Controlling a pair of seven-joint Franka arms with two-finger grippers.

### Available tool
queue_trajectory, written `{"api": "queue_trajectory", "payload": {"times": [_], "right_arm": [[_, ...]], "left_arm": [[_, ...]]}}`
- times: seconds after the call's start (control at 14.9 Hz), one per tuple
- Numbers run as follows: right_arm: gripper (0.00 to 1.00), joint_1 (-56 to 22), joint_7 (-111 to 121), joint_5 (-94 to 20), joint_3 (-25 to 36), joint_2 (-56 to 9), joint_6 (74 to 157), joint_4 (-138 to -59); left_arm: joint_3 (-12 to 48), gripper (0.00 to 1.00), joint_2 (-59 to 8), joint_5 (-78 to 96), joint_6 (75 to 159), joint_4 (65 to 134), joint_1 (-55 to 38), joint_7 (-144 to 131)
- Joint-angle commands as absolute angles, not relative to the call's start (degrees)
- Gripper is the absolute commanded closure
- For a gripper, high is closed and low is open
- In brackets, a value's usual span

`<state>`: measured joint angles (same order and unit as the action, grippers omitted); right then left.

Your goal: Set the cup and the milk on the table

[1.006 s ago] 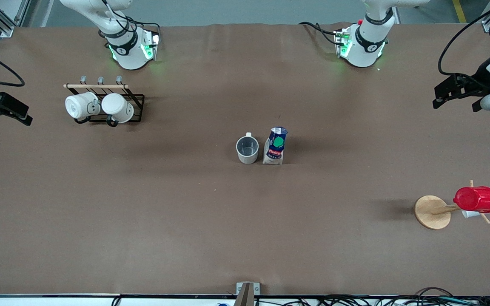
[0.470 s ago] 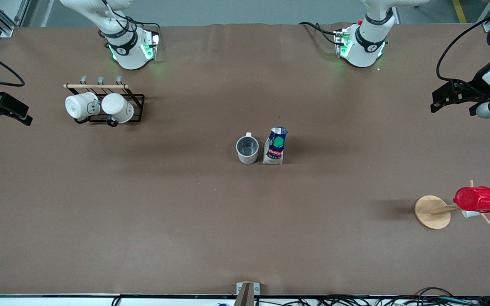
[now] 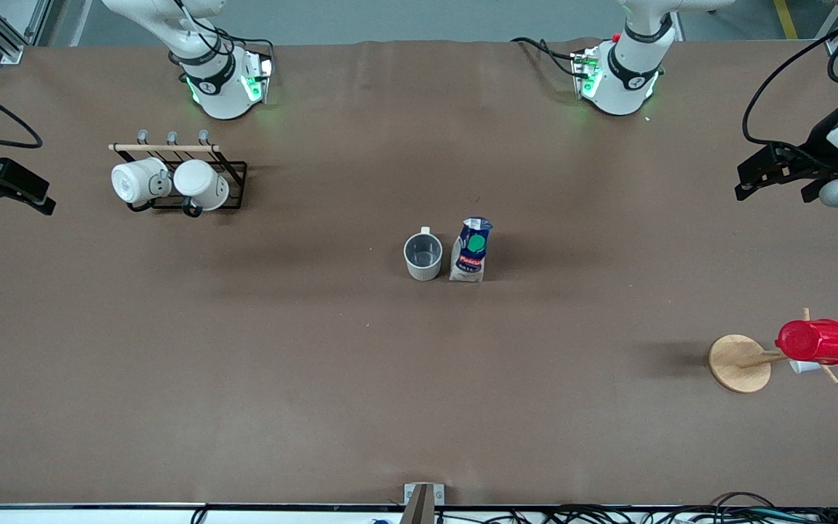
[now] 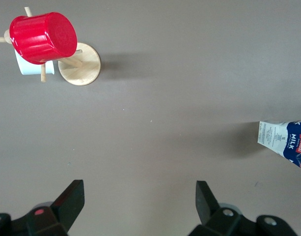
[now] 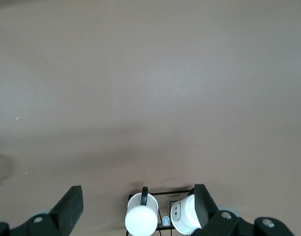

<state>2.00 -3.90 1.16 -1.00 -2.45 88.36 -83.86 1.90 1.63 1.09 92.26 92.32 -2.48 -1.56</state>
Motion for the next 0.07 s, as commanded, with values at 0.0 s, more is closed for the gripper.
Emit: {"api": "queue_trajectory", "payload": {"times": [0.0], "right_arm": [[0.0, 2.0, -4.0, 0.2, -1.0, -1.8, 88.6, -84.6]], "left_arm": [[2.6, 0.0, 1.6, 1.1, 92.6, 91.9, -1.7, -2.0]]}}
